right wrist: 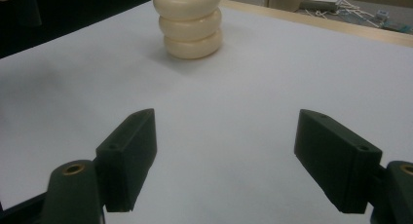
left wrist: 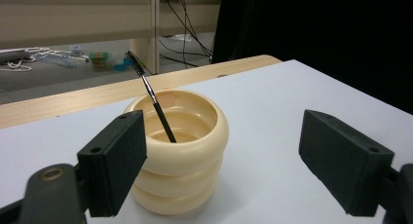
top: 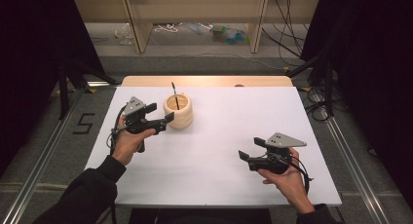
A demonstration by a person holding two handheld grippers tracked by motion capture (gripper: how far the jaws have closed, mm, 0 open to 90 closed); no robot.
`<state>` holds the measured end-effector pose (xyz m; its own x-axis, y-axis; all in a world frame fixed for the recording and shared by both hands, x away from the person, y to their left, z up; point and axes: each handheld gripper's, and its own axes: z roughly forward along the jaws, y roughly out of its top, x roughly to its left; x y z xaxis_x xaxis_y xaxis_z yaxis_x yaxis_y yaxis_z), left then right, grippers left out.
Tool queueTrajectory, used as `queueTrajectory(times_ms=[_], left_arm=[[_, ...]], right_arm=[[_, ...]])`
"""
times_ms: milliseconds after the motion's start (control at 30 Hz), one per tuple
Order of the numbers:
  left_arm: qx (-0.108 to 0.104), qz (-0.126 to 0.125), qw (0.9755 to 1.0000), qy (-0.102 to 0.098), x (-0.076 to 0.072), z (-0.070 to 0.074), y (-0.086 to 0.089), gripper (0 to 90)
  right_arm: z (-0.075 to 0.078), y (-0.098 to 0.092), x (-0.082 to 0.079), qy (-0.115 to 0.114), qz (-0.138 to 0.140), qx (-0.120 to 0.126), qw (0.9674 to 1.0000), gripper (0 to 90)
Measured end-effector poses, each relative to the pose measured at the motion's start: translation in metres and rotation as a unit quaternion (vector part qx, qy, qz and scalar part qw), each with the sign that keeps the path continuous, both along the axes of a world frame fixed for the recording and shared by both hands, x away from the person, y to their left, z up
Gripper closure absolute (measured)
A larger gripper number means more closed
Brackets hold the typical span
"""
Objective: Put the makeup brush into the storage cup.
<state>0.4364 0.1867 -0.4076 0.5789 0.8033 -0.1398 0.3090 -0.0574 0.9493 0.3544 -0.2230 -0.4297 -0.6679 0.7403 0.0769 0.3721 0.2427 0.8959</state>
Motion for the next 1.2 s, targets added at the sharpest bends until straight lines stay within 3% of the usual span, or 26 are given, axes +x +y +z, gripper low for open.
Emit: queueTrajectory(times_ms=[167,300,367,567,633,667,733,833,900,967,1000,1067,1133,1167,1200], left_arm=[[0.001,-0.005,1.0000,-0.008,-0.008,0.000,0.004,17.6],[0.010,-0.012,0.9998,-0.012,-0.014,-0.001,0.005,17.6],[0.013,-0.014,0.9997,-0.015,-0.017,-0.002,0.006,17.6],[0.028,-0.022,0.9991,-0.022,-0.025,-0.004,0.008,17.7],[0.027,-0.022,0.9992,-0.021,-0.027,-0.005,0.009,17.6],[0.029,-0.025,0.9990,-0.023,-0.028,-0.005,0.009,17.7],[0.030,-0.025,0.9990,-0.021,-0.030,-0.006,0.010,17.7],[0.031,-0.027,0.9989,-0.021,-0.032,-0.008,0.011,17.7],[0.034,-0.029,0.9988,-0.021,-0.034,-0.009,0.012,17.8],[0.033,-0.030,0.9987,-0.023,-0.035,-0.010,0.012,17.8],[0.035,-0.031,0.9986,-0.024,-0.036,-0.010,0.013,17.8],[0.035,-0.031,0.9986,-0.023,-0.037,-0.011,0.014,17.7],[0.036,-0.032,0.9986,-0.024,-0.039,-0.012,0.015,17.6],[0.039,-0.034,0.9984,-0.025,-0.040,-0.012,0.016,17.6],[0.039,-0.033,0.9984,-0.025,-0.040,-0.013,0.016,17.5]], right_arm=[[0.002,-0.002,-0.001,0.008,-0.007,-0.013,0.9999,23.4],[0.001,-0.001,-0.001,0.010,-0.006,0.007,0.9999,21.6],[0.001,-0.002,0.000,0.000,-0.008,-0.001,1.0000,21.4],[0.002,-0.003,0.000,0.003,-0.009,-0.003,1.0000,19.7],[0.003,-0.003,-0.001,0.014,-0.014,0.000,0.9998,19.2],[0.002,-0.004,0.000,0.002,-0.014,-0.004,0.9999,19.2],[0.002,-0.004,-0.001,0.011,-0.014,-0.002,0.9998,18.9],[0.003,-0.004,0.000,0.003,-0.014,-0.003,0.9999,18.4],[0.002,-0.002,0.000,0.005,-0.011,0.009,0.9999,17.9],[0.002,-0.003,0.000,-0.010,-0.015,0.006,0.9998,17.8],[0.005,-0.005,-0.002,0.002,-0.018,-0.004,0.9998,17.7],[0.005,-0.005,-0.002,0.010,-0.015,-0.001,0.9998,17.1],[0.005,-0.005,-0.002,0.002,-0.019,-0.004,0.9998,17.1],[0.003,-0.004,0.000,-0.014,-0.018,0.008,0.9997,17.0],[0.003,-0.004,0.000,-0.015,-0.017,0.009,0.9997,17.0]])
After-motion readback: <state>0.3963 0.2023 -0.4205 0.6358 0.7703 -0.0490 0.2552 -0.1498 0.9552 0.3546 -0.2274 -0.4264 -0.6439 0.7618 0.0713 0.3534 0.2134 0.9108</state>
